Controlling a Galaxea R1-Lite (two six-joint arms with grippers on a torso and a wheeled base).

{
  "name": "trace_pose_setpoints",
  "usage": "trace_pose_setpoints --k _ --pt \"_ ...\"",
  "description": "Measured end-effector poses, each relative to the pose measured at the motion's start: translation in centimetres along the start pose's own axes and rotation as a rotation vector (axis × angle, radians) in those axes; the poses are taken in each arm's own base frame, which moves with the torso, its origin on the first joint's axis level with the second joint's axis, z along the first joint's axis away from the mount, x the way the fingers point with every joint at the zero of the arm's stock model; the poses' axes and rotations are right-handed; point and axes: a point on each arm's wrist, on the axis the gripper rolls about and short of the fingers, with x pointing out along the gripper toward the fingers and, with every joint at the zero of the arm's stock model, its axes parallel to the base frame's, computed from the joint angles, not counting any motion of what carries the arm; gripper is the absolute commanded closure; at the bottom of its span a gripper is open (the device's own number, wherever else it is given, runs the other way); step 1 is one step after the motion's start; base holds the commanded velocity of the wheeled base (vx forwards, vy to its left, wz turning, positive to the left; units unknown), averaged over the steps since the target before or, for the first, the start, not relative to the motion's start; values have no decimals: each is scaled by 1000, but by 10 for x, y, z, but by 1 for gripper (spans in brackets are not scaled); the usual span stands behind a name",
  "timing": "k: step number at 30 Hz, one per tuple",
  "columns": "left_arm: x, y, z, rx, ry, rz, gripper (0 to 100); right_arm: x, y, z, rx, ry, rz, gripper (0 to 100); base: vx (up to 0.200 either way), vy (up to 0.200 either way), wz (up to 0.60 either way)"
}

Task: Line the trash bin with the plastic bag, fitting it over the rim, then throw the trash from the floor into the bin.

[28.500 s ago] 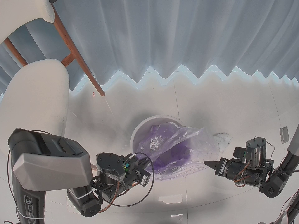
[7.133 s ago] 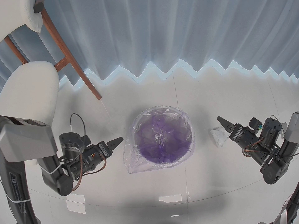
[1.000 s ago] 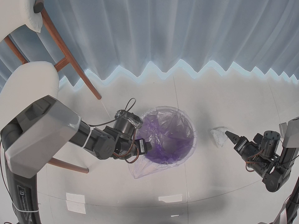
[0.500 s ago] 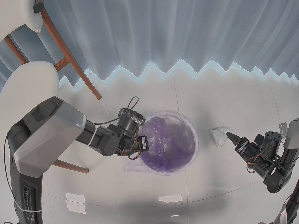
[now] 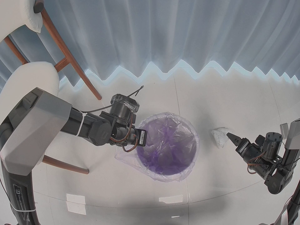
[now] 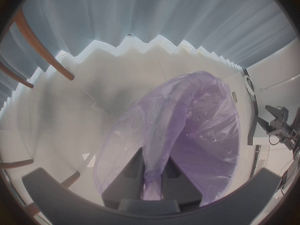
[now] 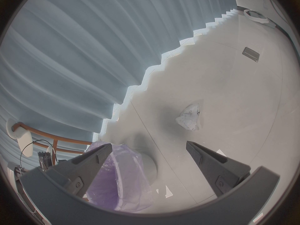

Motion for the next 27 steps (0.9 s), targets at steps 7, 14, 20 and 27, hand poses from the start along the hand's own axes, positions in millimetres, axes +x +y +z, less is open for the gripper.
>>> trace_pose_setpoints --k 7,14,20,27 --pt "9 9 1 -3 -18 19 100 -2 1 1 0 -3 3 0 0 0 0" --pt "12 16 1 -16 -20 30 0 -1 1 1 1 -6 4 0 0 0 0" --pt "11 19 3 -22 -39 32 0 -1 0 1 1 -2 1 0 0 0 0" --pt "-5 17 9 -24 -66 25 0 2 -3 -3 -5 16 -11 0 0 0 0"
